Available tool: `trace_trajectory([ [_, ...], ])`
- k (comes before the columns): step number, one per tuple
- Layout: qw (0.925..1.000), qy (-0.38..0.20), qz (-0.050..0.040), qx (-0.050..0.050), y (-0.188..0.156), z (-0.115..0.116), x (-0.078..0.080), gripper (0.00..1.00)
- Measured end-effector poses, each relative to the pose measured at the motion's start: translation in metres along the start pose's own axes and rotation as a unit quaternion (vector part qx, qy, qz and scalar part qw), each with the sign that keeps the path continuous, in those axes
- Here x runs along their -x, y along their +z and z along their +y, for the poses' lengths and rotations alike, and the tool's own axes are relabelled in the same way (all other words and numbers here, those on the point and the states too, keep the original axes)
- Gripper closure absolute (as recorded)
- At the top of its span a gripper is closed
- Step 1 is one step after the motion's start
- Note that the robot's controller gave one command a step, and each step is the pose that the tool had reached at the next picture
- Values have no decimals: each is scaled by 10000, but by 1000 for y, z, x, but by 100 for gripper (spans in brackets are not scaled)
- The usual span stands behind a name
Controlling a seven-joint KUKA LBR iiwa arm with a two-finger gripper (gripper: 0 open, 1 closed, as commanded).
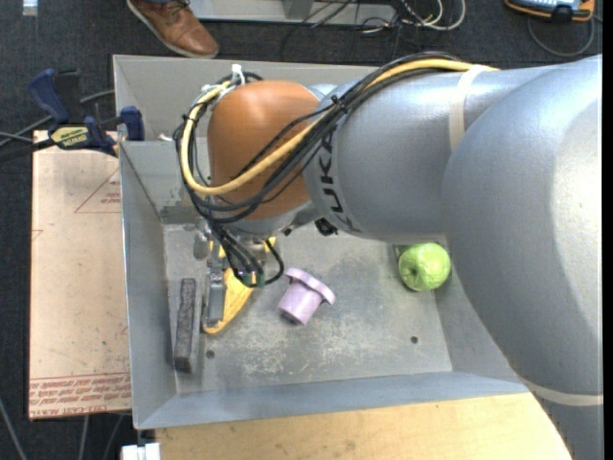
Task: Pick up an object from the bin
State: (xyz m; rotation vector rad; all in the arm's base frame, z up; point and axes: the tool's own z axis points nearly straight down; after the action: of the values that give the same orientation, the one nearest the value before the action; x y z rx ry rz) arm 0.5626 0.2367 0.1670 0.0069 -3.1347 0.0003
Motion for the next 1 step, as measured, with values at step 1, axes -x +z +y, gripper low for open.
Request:
trace_trajectory([
  [1,10000,21,-38,9,-5,-1,2,0],
])
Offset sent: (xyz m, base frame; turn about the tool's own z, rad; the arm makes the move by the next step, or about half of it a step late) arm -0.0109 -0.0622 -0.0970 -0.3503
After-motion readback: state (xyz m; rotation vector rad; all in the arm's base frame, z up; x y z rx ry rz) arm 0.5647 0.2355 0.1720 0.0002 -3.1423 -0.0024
